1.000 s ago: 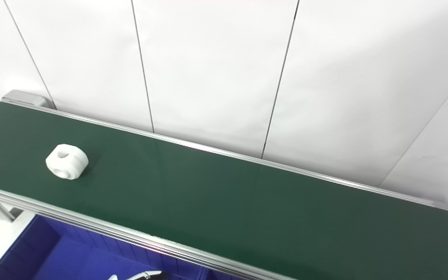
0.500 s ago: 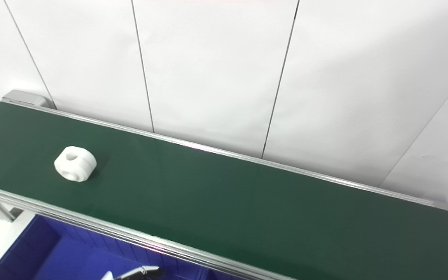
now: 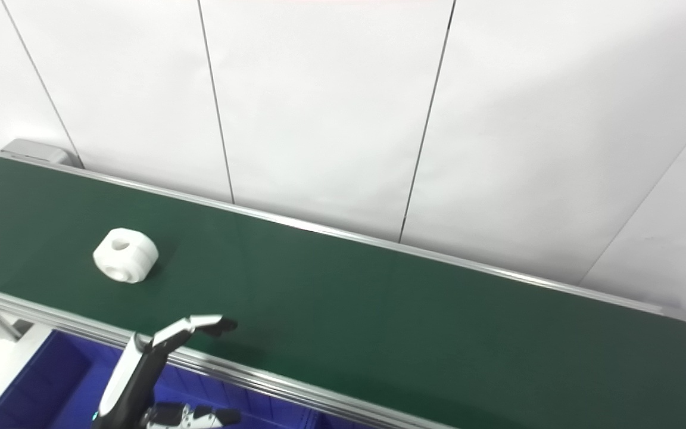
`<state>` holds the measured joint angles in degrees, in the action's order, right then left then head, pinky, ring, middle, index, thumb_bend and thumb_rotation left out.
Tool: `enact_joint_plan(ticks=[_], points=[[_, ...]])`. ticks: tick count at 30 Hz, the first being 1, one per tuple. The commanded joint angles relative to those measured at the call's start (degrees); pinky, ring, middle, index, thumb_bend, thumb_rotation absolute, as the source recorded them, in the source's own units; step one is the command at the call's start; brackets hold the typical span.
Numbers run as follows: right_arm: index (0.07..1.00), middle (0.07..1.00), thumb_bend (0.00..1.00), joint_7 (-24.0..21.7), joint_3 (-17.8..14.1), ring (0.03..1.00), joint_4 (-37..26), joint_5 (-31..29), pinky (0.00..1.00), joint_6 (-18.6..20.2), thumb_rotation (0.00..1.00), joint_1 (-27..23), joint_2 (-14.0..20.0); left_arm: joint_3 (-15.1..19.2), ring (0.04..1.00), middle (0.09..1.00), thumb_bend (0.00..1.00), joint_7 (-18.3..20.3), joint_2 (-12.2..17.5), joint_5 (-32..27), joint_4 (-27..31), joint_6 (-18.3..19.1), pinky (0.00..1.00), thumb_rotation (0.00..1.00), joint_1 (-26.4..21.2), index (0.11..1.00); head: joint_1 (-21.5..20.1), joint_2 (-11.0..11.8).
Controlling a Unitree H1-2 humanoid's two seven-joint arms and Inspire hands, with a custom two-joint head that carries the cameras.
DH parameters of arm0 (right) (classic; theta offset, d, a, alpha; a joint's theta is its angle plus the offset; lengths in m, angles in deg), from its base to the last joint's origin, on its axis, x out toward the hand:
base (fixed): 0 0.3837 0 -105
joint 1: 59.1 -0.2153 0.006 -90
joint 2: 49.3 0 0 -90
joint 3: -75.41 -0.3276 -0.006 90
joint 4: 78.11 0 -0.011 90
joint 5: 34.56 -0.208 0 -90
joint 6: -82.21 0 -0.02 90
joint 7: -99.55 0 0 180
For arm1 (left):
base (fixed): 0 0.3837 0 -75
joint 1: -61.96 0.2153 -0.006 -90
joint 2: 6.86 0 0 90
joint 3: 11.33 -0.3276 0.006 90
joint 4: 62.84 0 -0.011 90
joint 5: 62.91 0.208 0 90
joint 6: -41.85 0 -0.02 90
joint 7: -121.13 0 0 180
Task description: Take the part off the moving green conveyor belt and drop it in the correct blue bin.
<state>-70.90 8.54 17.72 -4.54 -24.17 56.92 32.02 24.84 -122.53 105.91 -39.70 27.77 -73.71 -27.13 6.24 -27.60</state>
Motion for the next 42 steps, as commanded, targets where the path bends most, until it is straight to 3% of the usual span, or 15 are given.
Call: enact_joint_plan(ticks=[1, 4, 11, 16, 21, 25, 28, 35, 42], points=[[1.000, 1.000, 0.82, 0.98, -0.12, 0.989, -1.18, 0.08, 0.82, -2.99, 0.56, -0.29, -0.44, 1.36, 0.696, 0.734, 0.72, 1.61, 1.67, -0.13, 2.04, -1.36, 0.62, 0.25, -1.75, 0.726, -0.07, -0.09], [1.000, 1.000, 0.81, 0.89, -0.11, 0.989, -0.96, 0.20, 0.82, -2.97, 0.56, -0.60, -0.39, 3.46, 0.714, 0.750, 0.73, 6.31, 1.75, -2.22, 2.26, -1.35, 0.64, 0.23, -2.68, 0.738, -0.13, -0.17], [1.000, 1.000, 0.81, 0.47, -0.22, 0.994, -0.59, -0.26, 0.82, -2.82, 0.56, -1.24, -0.36, 14.50, 0.790, 0.814, 0.68, 21.27, -0.29, -0.91, -0.47, -1.34, 0.73, 0.43, -2.98, 0.815, -1.04, -0.18], [1.000, 1.000, 0.81, 0.93, -0.35, 0.989, 0.35, -0.36, 0.82, -3.85, 0.55, -1.93, -0.21, 22.40, 0.847, 0.858, 0.60, 35.12, -3.32, 0.69, -1.70, 1.82, 0.83, 0.44, -5.20, 0.857, -2.16, -0.38], [1.000, 1.000, 0.82, 1.14, -0.41, 0.979, 0.69, -0.12, 0.81, -3.92, 0.57, -2.33, -0.16, 28.05, 0.882, 0.883, 0.57, 45.22, -6.01, 1.57, -4.43, 2.67, 0.88, 0.37, -8.09, 0.877, -4.08, -0.76], [1.000, 1.000, 0.80, 1.22, -0.61, 0.974, 1.26, -0.83, 0.82, -4.87, 0.53, -2.75, -0.11, 31.61, 0.880, 0.879, 0.57, 48.96, -7.78, 3.68, -8.57, 1.78, 0.87, 0.31, -11.11, 0.874, -3.69, -1.25], [1.000, 1.000, 0.80, 1.38, -0.98, 0.972, 1.77, -1.17, 0.84, -5.90, 0.51, -3.06, -0.15, 33.52, 0.892, 0.888, 0.57, 52.50, -8.36, 5.58, -9.18, 4.19, 0.88, 0.33, -12.90, 0.883, -2.97, -2.08], [1.000, 1.000, 0.81, 0.97, -1.80, 0.991, 1.79, -1.45, 0.86, -6.05, 0.53, -3.28, -0.15, 36.78, 0.903, 0.902, 0.62, 59.95, -9.42, 6.99, -8.97, 9.62, 0.89, 0.26, -16.08, 0.884, -0.75, -2.76], [1.000, 1.000, 0.82, 0.14, -2.32, 1.000, 1.26, -2.37, 0.90, -6.06, 0.54, -3.14, 0.54, 38.05, 0.909, 0.908, 0.65, 64.21, -10.43, 10.33, -8.57, 14.05, 0.89, 0.24, -18.07, 0.886, 4.97, -2.84]])
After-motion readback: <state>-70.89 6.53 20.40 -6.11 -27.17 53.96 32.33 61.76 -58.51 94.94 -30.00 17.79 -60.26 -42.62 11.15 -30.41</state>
